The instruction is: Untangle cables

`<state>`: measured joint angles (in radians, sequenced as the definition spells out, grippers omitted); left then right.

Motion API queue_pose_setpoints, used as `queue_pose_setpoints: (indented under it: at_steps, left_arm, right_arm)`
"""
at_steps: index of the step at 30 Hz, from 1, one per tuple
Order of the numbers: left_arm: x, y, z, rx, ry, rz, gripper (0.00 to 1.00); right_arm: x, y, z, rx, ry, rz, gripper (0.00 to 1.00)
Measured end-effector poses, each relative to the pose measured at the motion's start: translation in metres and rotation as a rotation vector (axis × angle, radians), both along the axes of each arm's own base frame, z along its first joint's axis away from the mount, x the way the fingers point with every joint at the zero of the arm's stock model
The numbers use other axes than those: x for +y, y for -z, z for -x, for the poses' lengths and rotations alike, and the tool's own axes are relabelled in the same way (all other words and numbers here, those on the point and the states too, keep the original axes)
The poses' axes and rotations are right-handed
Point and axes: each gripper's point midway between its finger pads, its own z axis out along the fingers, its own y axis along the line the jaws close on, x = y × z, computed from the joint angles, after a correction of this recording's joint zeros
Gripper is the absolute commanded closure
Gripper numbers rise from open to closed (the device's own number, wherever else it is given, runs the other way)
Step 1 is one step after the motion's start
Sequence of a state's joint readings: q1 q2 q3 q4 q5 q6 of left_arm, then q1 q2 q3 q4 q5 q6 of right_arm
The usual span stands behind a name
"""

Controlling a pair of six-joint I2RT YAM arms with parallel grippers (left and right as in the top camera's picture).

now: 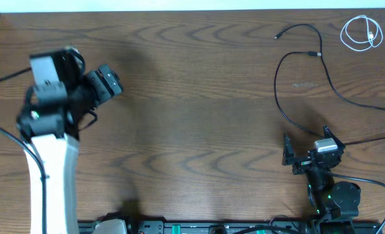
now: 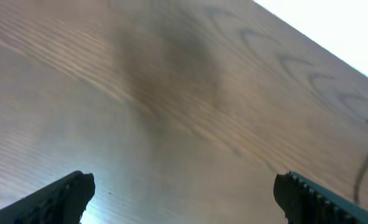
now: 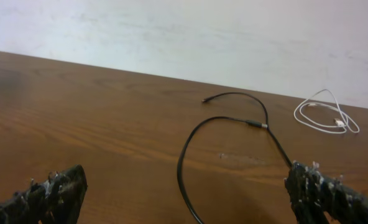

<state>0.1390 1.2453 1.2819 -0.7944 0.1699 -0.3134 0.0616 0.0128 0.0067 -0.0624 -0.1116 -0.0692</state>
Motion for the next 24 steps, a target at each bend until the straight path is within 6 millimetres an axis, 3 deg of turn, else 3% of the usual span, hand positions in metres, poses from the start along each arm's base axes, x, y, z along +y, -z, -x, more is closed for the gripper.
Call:
queue_pose_setpoints:
  at_steps: [4, 11, 17, 24]
  left_arm:
    - [0.001, -0.001, 0.008, -0.186, -0.011, -0.059, 0.02]
    - [0.002, -0.001, 0.039, -0.473, -0.009, -0.156, 0.02]
    - [0.005, 0.022, 0.059, -0.593, -0.029, -0.212, 0.02]
    - [0.008, 0.062, 0.081, -0.656, -0.065, -0.26, 0.02]
  right_arm:
    - [0.0, 0.0, 0.0, 0.0, 0.0, 0.0, 0.01]
    - [0.0, 0.0, 0.0, 0.0, 0.0, 0.0, 0.01]
    - [0.0, 0.0, 0.0, 0.001, 0.0, 0.0, 0.01]
    - [0.0, 0.0, 0.0, 0.0, 0.0, 0.0, 0.01]
